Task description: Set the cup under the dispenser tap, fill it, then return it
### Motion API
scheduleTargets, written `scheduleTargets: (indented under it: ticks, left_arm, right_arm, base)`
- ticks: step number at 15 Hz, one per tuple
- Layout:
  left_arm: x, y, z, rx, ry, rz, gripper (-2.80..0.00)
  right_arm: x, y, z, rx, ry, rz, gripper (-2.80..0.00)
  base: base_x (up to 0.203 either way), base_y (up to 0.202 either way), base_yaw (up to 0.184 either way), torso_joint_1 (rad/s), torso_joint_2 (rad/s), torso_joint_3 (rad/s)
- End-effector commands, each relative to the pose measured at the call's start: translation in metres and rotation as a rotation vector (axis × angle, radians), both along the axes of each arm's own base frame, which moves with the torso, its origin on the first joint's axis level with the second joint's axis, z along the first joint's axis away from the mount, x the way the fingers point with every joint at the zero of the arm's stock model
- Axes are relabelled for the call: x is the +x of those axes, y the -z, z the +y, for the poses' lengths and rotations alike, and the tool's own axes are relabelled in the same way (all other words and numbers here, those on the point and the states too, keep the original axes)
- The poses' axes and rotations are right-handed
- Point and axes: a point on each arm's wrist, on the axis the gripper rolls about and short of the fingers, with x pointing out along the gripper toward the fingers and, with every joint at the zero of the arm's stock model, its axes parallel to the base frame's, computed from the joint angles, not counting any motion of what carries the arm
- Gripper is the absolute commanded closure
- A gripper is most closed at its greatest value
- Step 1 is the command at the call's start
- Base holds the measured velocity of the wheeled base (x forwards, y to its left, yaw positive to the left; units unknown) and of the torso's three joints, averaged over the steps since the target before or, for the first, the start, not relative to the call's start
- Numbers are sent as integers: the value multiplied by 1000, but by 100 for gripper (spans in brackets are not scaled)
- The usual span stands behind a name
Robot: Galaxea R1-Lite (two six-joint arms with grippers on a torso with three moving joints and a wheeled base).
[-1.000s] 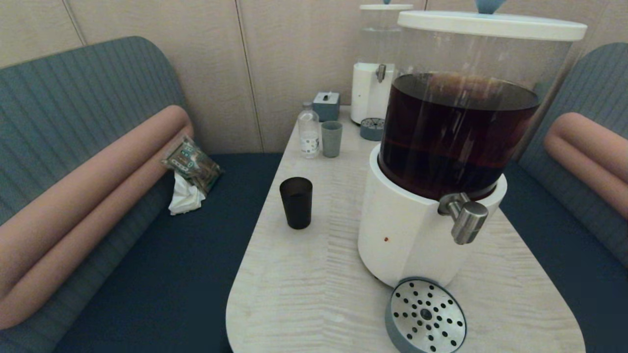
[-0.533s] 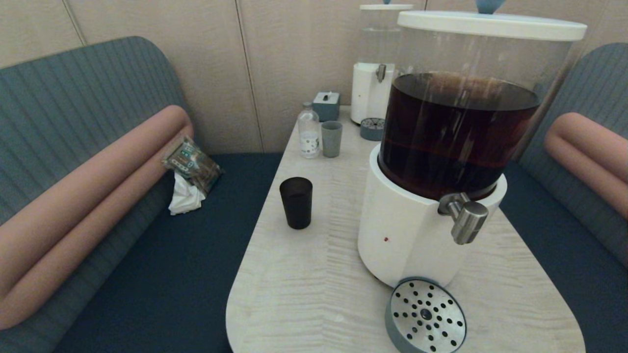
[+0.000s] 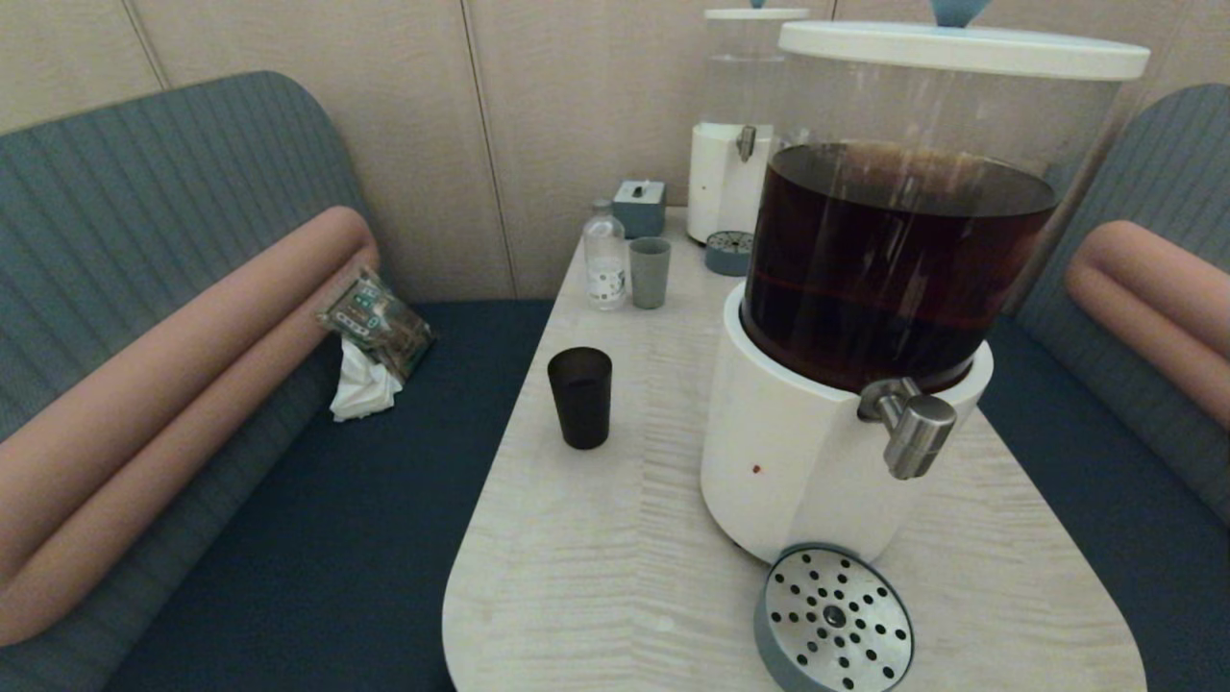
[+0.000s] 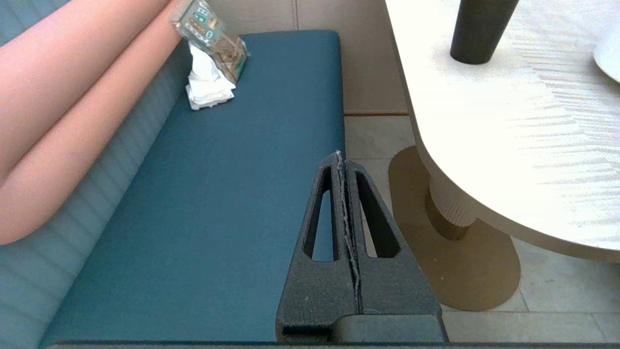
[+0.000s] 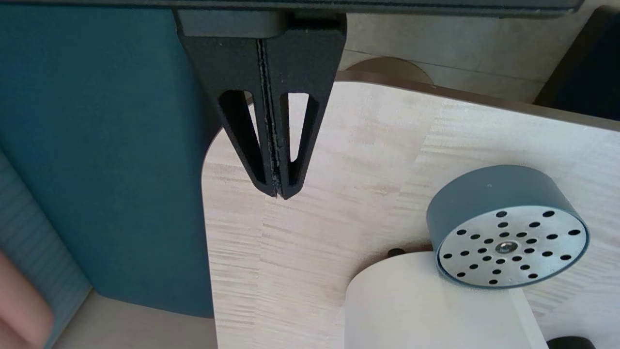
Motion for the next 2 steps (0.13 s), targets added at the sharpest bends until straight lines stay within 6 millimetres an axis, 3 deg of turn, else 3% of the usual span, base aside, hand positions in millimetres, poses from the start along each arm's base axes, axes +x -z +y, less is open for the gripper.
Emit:
scheduleTargets:
  ticks: [1,2]
  left_arm:
    - [0,0,0,0,1,2,0]
    - [0,0,0,0,-1,1,0]
  right_arm:
    - [0,1,0,1,0,-1,0]
    - [0,1,0,1,0,-1,0]
  base:
    - [0,0,0,0,0,0]
    - [0,0,0,0,0,0]
